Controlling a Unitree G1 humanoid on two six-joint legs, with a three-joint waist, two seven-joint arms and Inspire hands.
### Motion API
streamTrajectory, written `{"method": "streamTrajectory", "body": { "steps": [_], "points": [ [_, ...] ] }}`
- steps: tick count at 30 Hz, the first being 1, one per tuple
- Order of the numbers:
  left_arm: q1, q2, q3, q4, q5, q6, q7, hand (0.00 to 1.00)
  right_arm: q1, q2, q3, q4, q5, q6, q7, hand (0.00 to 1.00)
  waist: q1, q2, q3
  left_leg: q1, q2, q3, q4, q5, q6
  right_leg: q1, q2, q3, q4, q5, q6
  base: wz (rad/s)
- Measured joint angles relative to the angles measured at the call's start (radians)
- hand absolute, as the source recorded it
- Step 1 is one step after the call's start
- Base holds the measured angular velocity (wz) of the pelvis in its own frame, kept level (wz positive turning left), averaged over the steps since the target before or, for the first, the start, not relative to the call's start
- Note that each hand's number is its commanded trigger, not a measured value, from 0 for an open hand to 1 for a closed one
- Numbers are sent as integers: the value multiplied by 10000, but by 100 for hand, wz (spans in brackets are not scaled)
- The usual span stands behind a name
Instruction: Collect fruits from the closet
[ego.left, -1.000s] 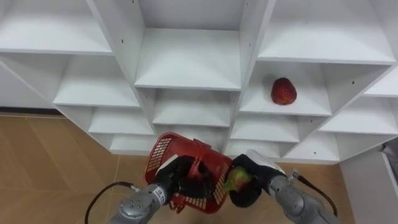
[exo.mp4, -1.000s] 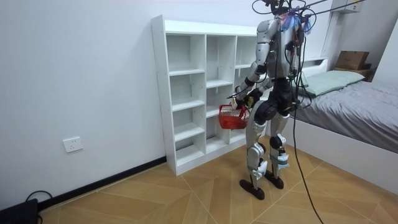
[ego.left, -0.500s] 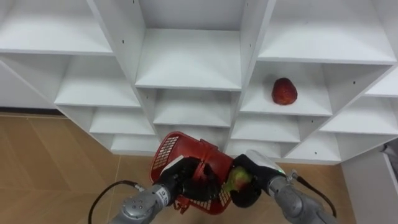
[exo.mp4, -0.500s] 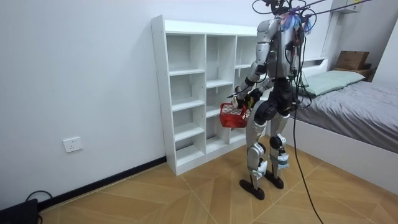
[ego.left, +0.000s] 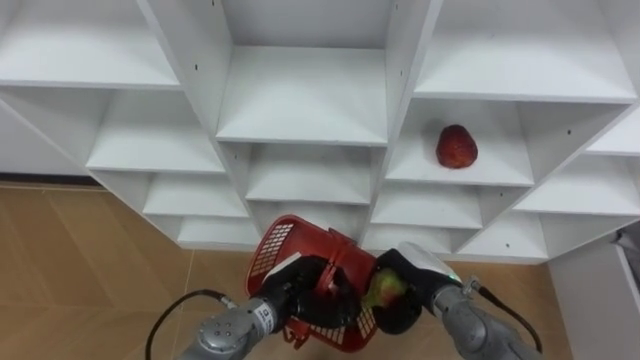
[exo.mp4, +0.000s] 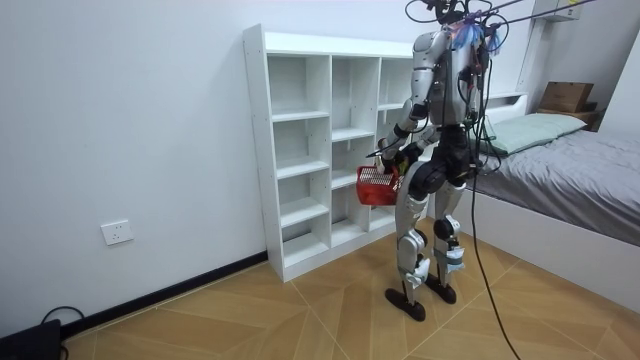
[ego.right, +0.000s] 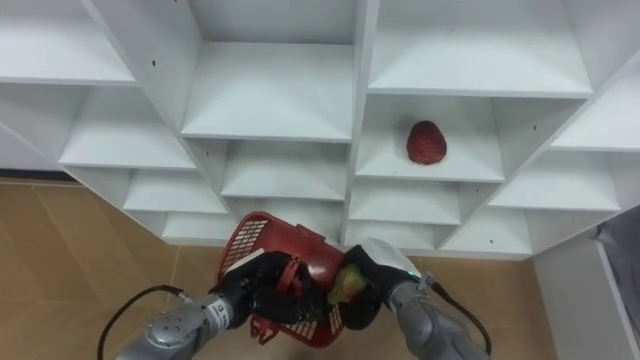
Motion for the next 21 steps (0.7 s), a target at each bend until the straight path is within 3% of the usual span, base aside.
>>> {"method": "streamTrajectory", "body": {
  "steps": [21],
  "points": [
    [-2, -1, -186, -136, 0, 0, -5, 100, 0, 68, 15, 12, 19, 3, -333, 100, 12, -23, 0, -1, -1, 10, 5, 1, 0, -2, 3, 12, -20, -1, 2, 0]
  ]
}}
